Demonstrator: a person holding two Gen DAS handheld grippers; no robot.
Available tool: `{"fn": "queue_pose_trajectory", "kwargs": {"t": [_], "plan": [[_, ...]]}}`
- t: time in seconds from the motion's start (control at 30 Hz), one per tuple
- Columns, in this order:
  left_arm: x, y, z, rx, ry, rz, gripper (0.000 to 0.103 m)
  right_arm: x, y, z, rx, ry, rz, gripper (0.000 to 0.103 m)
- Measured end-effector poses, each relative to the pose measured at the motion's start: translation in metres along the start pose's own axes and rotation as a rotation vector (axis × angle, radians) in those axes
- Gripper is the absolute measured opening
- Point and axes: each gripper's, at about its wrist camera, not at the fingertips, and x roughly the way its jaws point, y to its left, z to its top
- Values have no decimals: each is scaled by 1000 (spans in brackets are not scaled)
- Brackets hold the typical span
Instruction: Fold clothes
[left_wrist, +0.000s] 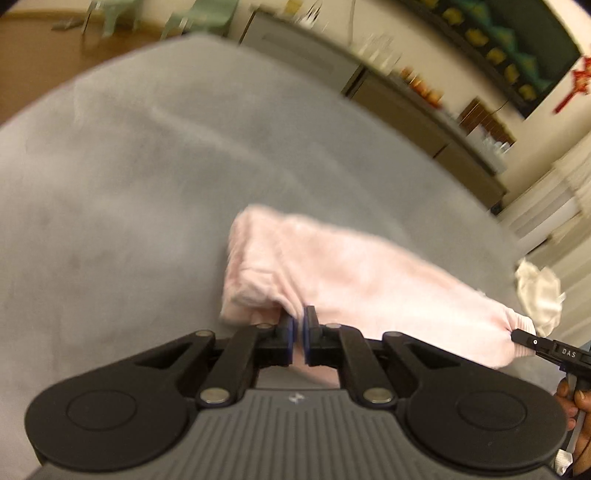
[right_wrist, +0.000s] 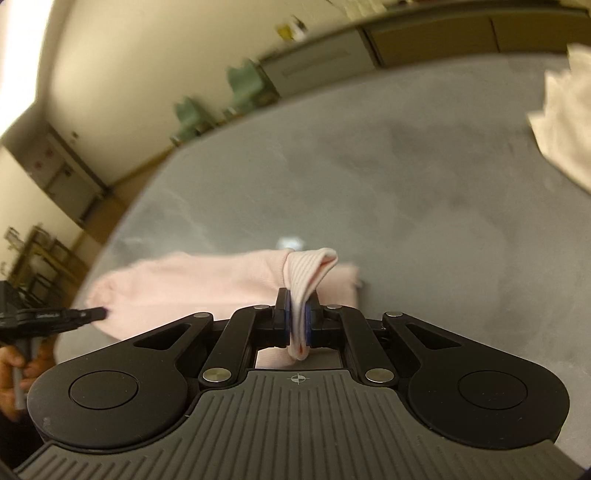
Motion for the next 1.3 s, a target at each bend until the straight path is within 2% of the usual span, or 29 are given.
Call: {"fn": "queue_pose_trajectory", "kwargs": {"t": [0.07,0.1,0.13,0.2,0.23,0.27,0.3,0.47,0.67,0.7,0.73,0.8,0.87,0.93,1.0,1.03,1.1,1.17,1.2,1.23,1.3], "plan": [[-3,0,1,-9,-19,-5,29,2,-1,3,11,7,2,6],[-7,0,3,-19,-45,-11,49,2,-2,4,15,9,2,6],[-11,0,5,-29,-71,-17,64,2,-1,4,5,6,-3,7],[-11,0,11,-40,-104,-11,68,1,1,5,-15,-2,-14,12],[-7,-1,14,-38,-102,-5,65,0,2,5,-25,-6,-19,13],[-3,-4,16,-28,-93,13,55,0,3,5,-35,-9,-24,13],[2,-7,17,-11,-79,42,19,-1,4,5,-45,-13,-29,13],[-1,-10,6,50,-74,81,21,-3,9,7,-95,-32,-56,8],[-4,3,7,39,-46,50,26,-6,12,9,-135,-55,-135,10],[-8,5,7,32,-59,48,31,-7,12,10,-141,-59,-150,19],[-17,8,9,15,-94,52,38,-9,13,10,-148,-68,-167,36],[-40,15,12,-28,-188,69,46,-26,21,12,-175,-164,-246,49],[-57,13,12,-35,-281,100,46,-42,35,11,-239,-253,-273,49],[-57,4,14,3,-311,70,46,-48,52,6,-291,-292,-221,49],[-38,-14,15,76,-261,31,44,-36,65,-4,-332,-245,-133,46],[-26,-21,13,113,-222,27,43,-26,69,-10,-366,-209,-132,41],[-3,-31,8,171,-142,56,35,-6,74,-23,-430,-138,-133,38],[11,-26,5,174,-95,117,30,9,63,-27,-447,-75,-195,36],[17,-22,3,171,-75,148,15,9,57,-27,-453,-87,-199,27],[17,-19,2,163,-73,157,6,5,58,-26,-448,-91,-194,23],[7,-15,0,141,-100,135,6,-2,60,-24,-439,-100,-185,23]]}}
